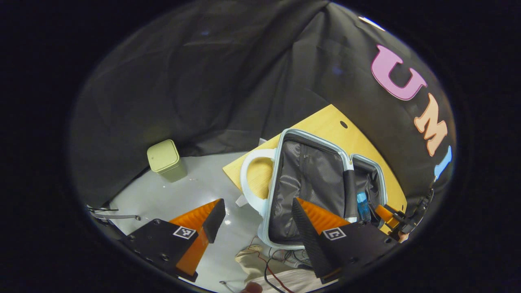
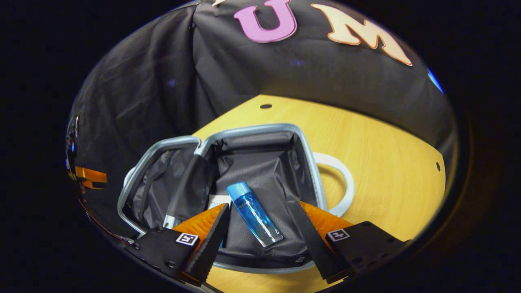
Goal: First open the suitcase, pack the skin care products into it, and then close the suitcase.
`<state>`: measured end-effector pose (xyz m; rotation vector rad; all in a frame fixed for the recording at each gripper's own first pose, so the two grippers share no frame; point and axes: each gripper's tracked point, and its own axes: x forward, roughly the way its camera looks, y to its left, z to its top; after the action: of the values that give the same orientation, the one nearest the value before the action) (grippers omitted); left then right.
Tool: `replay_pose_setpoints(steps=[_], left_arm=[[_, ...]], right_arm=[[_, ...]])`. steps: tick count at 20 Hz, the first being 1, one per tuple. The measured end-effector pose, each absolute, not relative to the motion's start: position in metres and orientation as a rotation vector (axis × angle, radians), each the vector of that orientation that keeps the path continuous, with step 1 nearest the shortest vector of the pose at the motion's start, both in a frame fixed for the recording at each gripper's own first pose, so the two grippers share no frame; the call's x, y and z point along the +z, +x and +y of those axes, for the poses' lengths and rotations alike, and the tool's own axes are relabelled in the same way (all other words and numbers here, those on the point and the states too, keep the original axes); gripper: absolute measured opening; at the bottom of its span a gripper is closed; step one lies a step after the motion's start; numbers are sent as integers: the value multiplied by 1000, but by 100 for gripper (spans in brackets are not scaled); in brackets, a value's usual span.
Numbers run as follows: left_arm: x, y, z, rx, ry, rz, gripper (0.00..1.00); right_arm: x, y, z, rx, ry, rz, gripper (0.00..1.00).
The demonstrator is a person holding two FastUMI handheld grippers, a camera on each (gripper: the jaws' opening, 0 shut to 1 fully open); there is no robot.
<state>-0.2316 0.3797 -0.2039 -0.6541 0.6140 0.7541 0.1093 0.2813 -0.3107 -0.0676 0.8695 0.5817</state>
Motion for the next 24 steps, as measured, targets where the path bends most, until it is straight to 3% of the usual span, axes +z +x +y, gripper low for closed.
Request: replay_pose_setpoints(steps=[4,5,7,11,15,18,19,20,21,23,24], left_arm=[[-223,-219,403,739,-745,538,96],[-232,-218,408,735,-767,533,96],[-249,-219,417,738,-801,546,92],[-267,-211,426,727,-880,543,95],[-281,-194,422,663,-979,535,84],[-291,-184,420,645,-1059,527,61],[-296,-183,422,649,-1072,528,60],[-298,-182,422,650,-1093,531,31],[-300,-180,422,650,-1112,525,25],[-298,-179,423,646,-1132,513,0],[-297,-178,423,641,-1133,499,8]], right_arm=[[-266,120,251,507,-8,773,94],[-254,124,239,479,-5,741,98],[-227,127,216,423,14,684,94],[-183,128,163,311,32,586,98],[-155,130,106,193,-3,527,98],[-132,122,79,133,19,493,98],[-124,119,71,121,20,479,98],[-120,116,63,105,3,469,98],[-120,110,53,89,-22,471,98],[-121,102,43,73,-64,479,98],[-121,99,39,66,-75,480,98]])
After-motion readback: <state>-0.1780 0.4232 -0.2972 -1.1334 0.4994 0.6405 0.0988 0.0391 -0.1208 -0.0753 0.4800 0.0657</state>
